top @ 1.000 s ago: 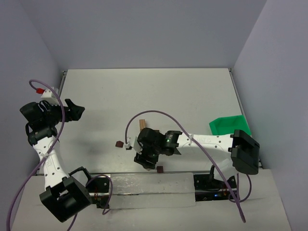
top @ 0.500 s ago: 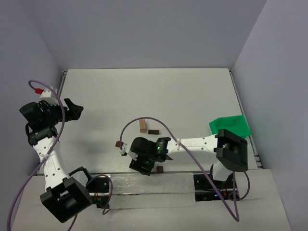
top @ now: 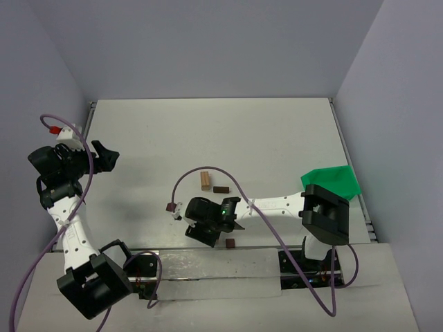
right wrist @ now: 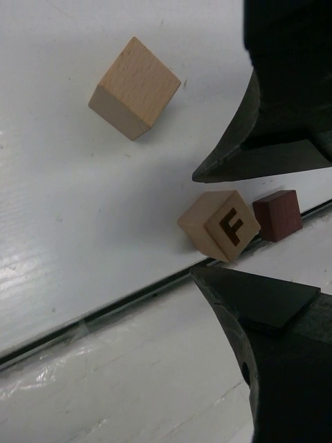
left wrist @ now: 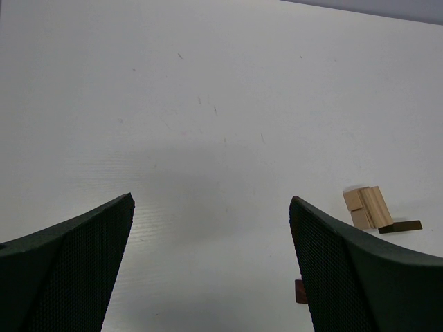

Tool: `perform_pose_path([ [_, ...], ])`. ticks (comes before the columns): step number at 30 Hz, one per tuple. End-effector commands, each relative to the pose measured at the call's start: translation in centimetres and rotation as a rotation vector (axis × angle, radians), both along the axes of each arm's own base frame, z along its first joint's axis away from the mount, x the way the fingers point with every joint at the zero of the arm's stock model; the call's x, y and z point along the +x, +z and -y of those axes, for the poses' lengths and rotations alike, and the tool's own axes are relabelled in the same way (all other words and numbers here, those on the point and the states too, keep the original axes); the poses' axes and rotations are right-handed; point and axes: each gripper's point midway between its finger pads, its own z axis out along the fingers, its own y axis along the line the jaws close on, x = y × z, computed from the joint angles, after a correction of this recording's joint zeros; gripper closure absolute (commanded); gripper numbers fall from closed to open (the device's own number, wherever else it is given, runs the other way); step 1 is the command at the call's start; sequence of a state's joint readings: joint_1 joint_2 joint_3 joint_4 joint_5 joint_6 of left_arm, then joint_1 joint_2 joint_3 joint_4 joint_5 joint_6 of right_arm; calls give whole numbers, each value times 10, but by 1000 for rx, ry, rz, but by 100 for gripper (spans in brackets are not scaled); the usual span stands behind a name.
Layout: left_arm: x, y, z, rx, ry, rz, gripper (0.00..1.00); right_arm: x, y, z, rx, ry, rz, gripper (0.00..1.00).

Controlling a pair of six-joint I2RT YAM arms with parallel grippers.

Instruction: Build the wood block tower

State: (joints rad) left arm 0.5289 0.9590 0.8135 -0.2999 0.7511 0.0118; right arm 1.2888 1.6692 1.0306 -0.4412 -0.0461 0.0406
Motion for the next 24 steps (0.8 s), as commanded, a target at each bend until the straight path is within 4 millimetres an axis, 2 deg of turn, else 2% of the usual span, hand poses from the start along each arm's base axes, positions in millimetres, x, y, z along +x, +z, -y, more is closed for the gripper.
perform_pose_path([
  [1, 6, 10, -2, 25, 0, 43, 1, 22, 7, -6, 19, -63, 40, 39],
  [5, 6, 9, -2, 21, -6, 40, 1, 18, 15, 2, 52, -40, 10, 16],
  [8, 7, 10, -1, 22, -10, 46, 1, 13, 26, 6, 98, -4, 17, 7],
  [15, 8, 8, -1, 17, -15, 40, 1, -1, 25, 9, 157, 165, 15, 7],
  [24, 9, 7, 0, 17, -15, 36, 1, 12, 15, 13, 156, 356, 165, 11],
])
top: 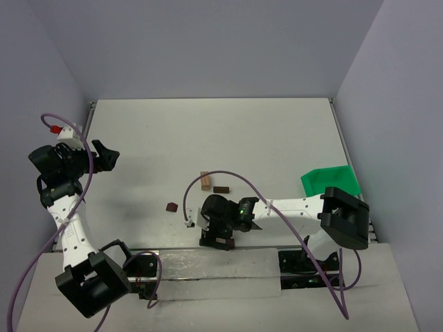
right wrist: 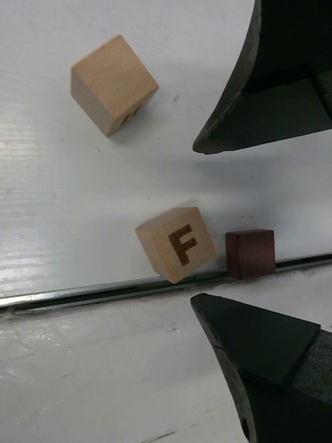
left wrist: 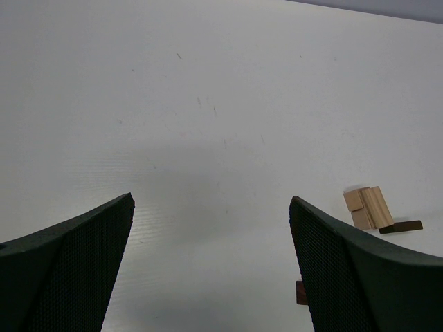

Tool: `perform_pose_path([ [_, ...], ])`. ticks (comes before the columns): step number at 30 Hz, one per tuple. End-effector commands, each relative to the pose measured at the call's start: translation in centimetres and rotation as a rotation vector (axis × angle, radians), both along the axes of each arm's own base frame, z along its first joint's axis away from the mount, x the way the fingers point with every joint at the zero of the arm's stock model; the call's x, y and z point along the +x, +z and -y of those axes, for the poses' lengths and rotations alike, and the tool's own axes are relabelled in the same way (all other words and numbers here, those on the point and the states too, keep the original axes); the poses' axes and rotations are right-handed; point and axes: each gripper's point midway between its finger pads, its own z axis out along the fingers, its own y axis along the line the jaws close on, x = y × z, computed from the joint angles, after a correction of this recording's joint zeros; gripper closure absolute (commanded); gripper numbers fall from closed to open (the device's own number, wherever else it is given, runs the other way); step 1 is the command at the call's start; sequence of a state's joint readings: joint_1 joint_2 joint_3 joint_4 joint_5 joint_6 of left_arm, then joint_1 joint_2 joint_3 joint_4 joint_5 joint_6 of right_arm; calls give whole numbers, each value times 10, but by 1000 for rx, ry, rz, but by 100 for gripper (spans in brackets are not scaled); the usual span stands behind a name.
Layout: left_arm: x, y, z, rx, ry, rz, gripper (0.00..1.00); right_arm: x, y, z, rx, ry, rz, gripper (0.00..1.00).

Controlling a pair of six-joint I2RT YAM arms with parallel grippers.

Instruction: Build the wood block tower

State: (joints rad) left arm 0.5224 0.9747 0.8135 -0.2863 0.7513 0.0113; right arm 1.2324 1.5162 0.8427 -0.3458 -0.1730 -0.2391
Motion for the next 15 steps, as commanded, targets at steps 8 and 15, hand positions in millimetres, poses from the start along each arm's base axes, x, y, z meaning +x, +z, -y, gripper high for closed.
perform_pose_path([
  [8, 5, 7, 0, 21, -6, 37, 1, 16, 9, -16, 76, 237, 174, 15],
  [15, 5, 9, 0, 25, -5, 43, 1, 6, 5, -14, 62, 363, 159, 25],
])
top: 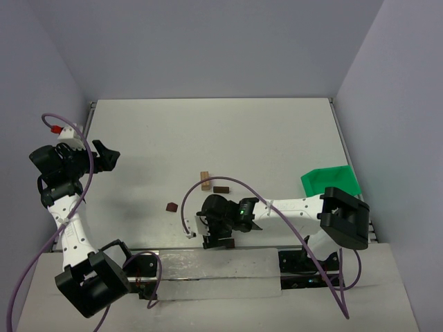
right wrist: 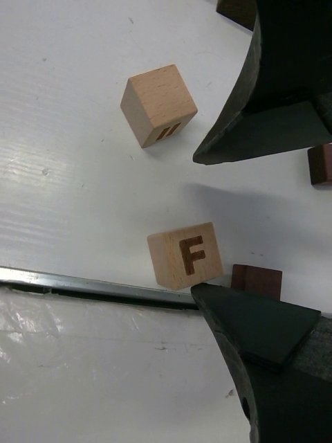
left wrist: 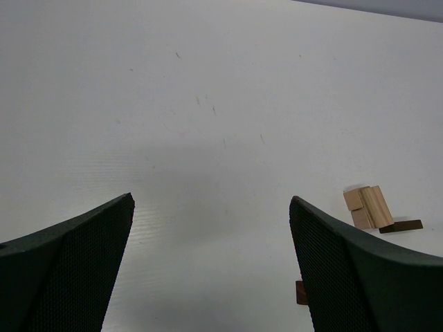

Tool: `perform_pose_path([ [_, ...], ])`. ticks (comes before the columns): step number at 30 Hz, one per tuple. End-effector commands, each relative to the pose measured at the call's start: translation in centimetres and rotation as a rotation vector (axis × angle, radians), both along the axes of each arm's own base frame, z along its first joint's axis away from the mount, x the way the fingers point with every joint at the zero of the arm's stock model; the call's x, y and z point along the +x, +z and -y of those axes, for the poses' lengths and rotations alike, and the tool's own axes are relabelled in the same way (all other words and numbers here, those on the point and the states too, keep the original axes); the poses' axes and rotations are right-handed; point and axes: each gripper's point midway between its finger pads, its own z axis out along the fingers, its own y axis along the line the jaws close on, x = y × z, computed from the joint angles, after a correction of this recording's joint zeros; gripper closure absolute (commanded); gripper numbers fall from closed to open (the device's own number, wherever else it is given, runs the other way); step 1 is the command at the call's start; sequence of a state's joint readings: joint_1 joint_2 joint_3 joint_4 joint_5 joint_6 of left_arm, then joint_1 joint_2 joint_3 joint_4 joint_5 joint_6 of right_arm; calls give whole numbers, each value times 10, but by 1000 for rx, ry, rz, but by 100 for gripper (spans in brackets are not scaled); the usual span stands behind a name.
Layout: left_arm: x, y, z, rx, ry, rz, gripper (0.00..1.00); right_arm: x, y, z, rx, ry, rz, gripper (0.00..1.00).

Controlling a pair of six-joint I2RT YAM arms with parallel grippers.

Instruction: Build the wood block tower

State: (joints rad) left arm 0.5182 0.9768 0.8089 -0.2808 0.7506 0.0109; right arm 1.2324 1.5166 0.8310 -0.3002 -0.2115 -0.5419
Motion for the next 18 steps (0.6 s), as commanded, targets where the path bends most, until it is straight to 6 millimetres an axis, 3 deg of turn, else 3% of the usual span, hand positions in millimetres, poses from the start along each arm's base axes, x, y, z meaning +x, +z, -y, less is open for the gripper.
perform_pose_path([
  [1, 4, 11, -1, 26, -1, 45, 1, -3, 3, -5, 18, 97, 14, 26],
  [18, 4, 10, -2, 28, 2, 46, 1, -22, -10, -3, -22, 176, -18, 42],
])
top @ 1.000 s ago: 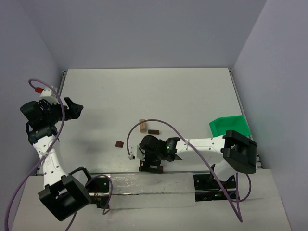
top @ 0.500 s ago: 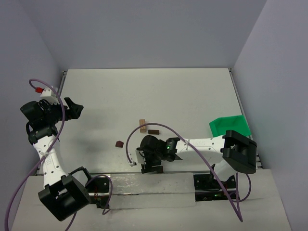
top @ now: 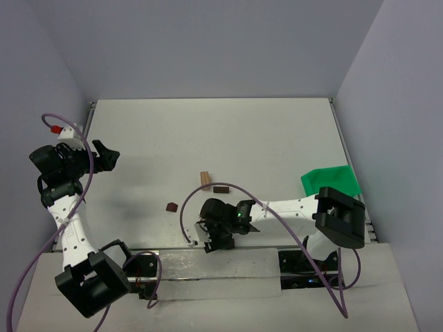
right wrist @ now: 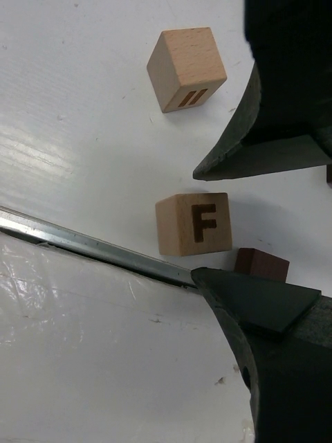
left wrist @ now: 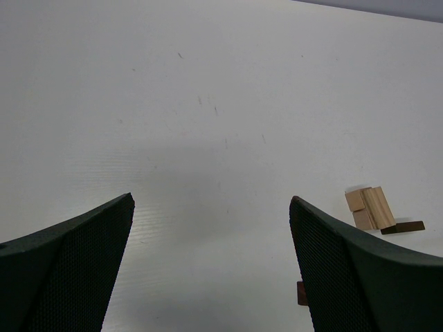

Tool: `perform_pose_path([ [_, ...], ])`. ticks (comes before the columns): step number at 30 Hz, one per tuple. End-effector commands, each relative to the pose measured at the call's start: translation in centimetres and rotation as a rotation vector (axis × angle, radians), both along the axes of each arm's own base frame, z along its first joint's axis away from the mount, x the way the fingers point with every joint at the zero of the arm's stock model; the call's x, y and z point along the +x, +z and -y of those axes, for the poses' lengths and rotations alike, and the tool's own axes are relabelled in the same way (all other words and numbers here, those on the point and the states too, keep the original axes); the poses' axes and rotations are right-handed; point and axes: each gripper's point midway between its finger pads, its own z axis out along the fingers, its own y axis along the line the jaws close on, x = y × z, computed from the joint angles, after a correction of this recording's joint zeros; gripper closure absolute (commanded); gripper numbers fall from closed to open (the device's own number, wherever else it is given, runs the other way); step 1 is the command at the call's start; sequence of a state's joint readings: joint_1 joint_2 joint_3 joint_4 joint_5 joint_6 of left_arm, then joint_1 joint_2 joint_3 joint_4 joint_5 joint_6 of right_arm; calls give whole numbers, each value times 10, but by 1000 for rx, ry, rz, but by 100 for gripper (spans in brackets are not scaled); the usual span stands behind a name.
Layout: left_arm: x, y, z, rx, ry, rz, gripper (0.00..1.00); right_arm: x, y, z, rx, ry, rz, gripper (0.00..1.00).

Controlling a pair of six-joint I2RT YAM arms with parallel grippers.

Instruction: Build the wood block tower

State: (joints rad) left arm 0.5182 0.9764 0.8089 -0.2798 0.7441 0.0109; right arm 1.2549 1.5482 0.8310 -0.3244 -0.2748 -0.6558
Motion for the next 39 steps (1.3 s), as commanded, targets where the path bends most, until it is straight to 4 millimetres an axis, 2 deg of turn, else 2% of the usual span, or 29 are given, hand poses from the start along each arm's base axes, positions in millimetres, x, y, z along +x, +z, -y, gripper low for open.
perform_pose_path([
  [1, 4, 10, -1, 25, -4, 45, 1, -6, 0, -4, 7, 26, -14, 43],
  [2, 4, 10, 0, 24, -5, 45, 1, -7, -1, -3, 3, 24, -19, 48],
  [5, 5, 11, -1, 26, -4, 46, 1, -9, 0, -3, -4, 0, -40, 74],
  [7, 4, 11, -1, 26, -1, 46, 1, -9, 4, -5, 0, -54, -62, 98],
  [8, 4, 11, -1, 25, -1, 44, 1, -9, 6, -5, 0, -81, -74, 100],
  [12, 4, 12, -1, 30, 0, 44, 1, -2, 18, -6, 6, -266, -143, 100],
  [15, 4, 13, -1, 28, 1, 46, 1, 13, 31, -6, 16, -432, -189, 100],
  [17, 5, 14, -1, 29, -1, 48, 1, 29, 37, -3, 13, -580, -232, 100],
  [20, 6, 14, -1, 29, -2, 48, 1, 53, 29, 3, -8, -795, -256, 100],
  [24, 5, 14, -1, 33, 3, 48, 1, 64, 17, 5, -65, -973, -305, 100],
  [26, 5, 14, -2, 34, 5, 48, 1, 62, 10, 3, -75, -1004, -351, 100],
  [29, 6, 13, -2, 32, 6, 43, 1, 64, 12, -6, -19, -1041, -376, 100],
  [37, 9, 10, -3, 32, 6, 40, 1, 70, 9, -9, 30, -1110, -272, 100],
  [39, 9, 9, -3, 32, 8, 38, 1, 76, 9, -10, 46, -1128, -208, 100],
])
